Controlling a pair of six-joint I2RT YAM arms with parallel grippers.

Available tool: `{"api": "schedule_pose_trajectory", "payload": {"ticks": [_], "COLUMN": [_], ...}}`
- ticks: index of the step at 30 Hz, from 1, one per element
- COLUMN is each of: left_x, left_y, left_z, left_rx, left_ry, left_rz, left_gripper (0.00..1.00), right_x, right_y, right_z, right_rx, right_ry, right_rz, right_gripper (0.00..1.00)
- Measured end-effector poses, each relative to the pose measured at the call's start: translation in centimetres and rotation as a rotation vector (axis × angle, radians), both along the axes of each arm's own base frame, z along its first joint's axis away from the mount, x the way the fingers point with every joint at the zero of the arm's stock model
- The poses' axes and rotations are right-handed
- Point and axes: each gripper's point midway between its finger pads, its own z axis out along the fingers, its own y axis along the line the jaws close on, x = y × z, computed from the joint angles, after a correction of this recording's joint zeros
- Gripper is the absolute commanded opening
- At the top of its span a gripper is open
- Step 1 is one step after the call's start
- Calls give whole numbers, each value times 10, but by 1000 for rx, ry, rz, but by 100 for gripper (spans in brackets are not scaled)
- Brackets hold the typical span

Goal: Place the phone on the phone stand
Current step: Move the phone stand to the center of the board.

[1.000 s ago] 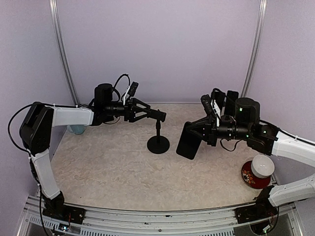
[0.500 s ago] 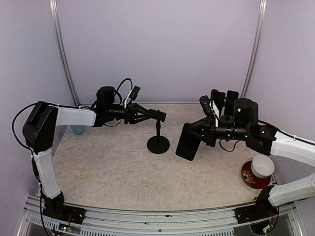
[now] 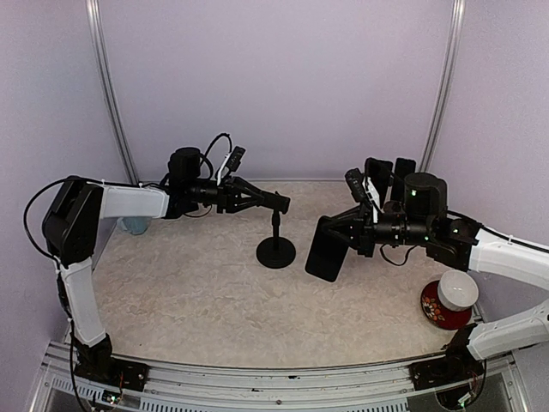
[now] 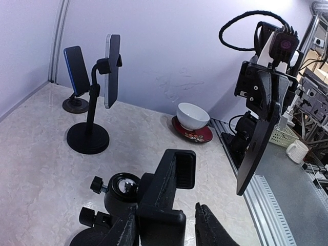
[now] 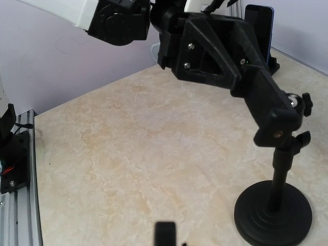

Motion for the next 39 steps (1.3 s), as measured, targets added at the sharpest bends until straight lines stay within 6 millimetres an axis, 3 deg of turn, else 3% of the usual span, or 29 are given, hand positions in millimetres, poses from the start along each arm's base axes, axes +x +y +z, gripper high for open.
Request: {"api": "schedule_pose_trajectory", "payload": {"ticks": [7, 10, 18, 24, 39], "left_x": [1, 0, -3, -21, -82], "left_y": [-1, -1, -3, -14, -32], "left_z": [-2, -3, -2, 2, 3], "left_rx": [1, 2, 16, 28, -9], "left_ry": [6, 5, 11, 17, 98], "left_rz": [-8, -12, 44, 125, 176], "left_gripper": [5, 0, 0, 0, 0], "right_x": [2, 2, 3, -2, -32], "right_y": [2, 2, 8, 22, 62], "right_z": [-5, -6, -14, -11, 45], "right_rx": [-8, -8, -27, -24, 112], "right_ry": [12, 13, 23, 11, -37], "right_rz": [0, 1, 28, 127, 460], "right_gripper": [0, 0, 0, 0, 0]}}
